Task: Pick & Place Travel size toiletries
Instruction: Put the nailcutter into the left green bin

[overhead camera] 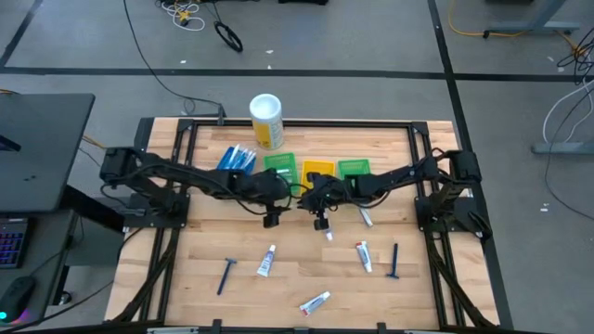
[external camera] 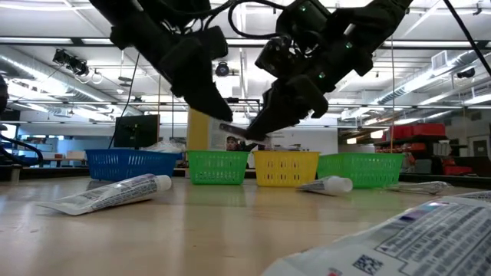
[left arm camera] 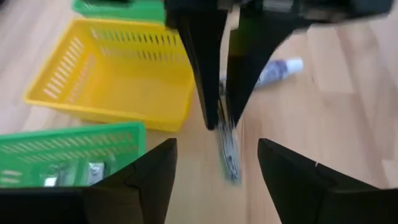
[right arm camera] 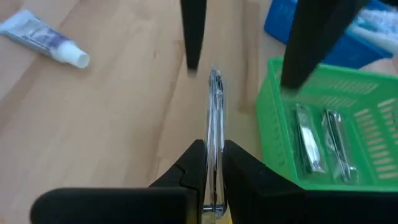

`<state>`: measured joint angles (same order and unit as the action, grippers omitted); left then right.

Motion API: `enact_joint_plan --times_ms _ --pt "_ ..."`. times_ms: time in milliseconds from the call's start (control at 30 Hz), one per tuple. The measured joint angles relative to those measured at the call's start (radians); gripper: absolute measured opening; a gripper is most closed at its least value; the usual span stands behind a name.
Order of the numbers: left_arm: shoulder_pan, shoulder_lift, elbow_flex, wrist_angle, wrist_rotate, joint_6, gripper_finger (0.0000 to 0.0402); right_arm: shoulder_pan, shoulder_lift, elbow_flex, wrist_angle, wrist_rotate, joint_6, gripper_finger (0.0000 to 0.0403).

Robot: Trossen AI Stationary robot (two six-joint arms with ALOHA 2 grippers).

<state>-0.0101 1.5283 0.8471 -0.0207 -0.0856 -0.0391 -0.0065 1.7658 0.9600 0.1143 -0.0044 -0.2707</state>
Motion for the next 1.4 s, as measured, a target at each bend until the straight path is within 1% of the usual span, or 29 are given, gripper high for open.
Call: enact_joint_plan --times_ms 167,233,367,467,733,800,1000,1167,1233,1267,1333,1400 --pt "0.000 0.025 -0.002 -0.001 -0.013 0.017 0.0215 -0.002 -0.001 0.000 0.046 0.011 0.000 0.0042" --pt "0.000 0.030 -0.001 0.036 -0.015 0.030 0.0204 -0.005 -0.001 0.001 0.051 0.011 0.000 0.0042" --pt "0.001 0.031 0.000 0.044 -0.011 0.040 0.0176 -0.012 -0.001 0.001 0.059 0.011 0.000 0.0042" --pt "0.001 0.031 0.000 0.041 -0.009 0.044 0.0146 -0.013 -0.001 0.002 0.076 0.011 0.000 0.0042" --pt "0.006 0.031 0.000 0.034 -0.011 0.047 0.0049 -0.014 -0.001 0.002 0.077 0.010 -0.005 0.0042" --pt "0.013 0.031 0.000 0.034 -0.014 0.045 0.0032 -0.014 -0.001 0.002 0.077 0.007 0.000 0.0042" --pt "0.034 0.031 0.000 0.033 -0.004 0.032 0.0030 -0.014 -0.001 0.002 0.078 0.021 -0.004 0.0046" --pt "0.038 0.031 0.000 0.032 -0.003 0.024 0.0040 -0.014 -0.001 0.002 0.076 0.032 -0.012 0.0078" --pt "0.038 0.031 0.000 0.023 -0.009 0.025 0.0038 -0.014 -0.001 0.002 0.076 0.071 -0.015 0.0095" --pt "0.040 0.031 0.000 0.023 -0.018 0.030 0.0035 -0.013 -0.001 0.002 0.078 0.108 -0.014 0.0103" --pt "0.043 0.031 0.000 0.021 -0.060 0.044 0.0033 -0.013 -0.001 0.002 0.081 0.182 -0.013 0.0116" --pt "0.054 0.026 0.000 -0.006 -0.110 0.044 0.0034 -0.014 -0.001 0.002 0.080 0.232 -0.011 0.0126"
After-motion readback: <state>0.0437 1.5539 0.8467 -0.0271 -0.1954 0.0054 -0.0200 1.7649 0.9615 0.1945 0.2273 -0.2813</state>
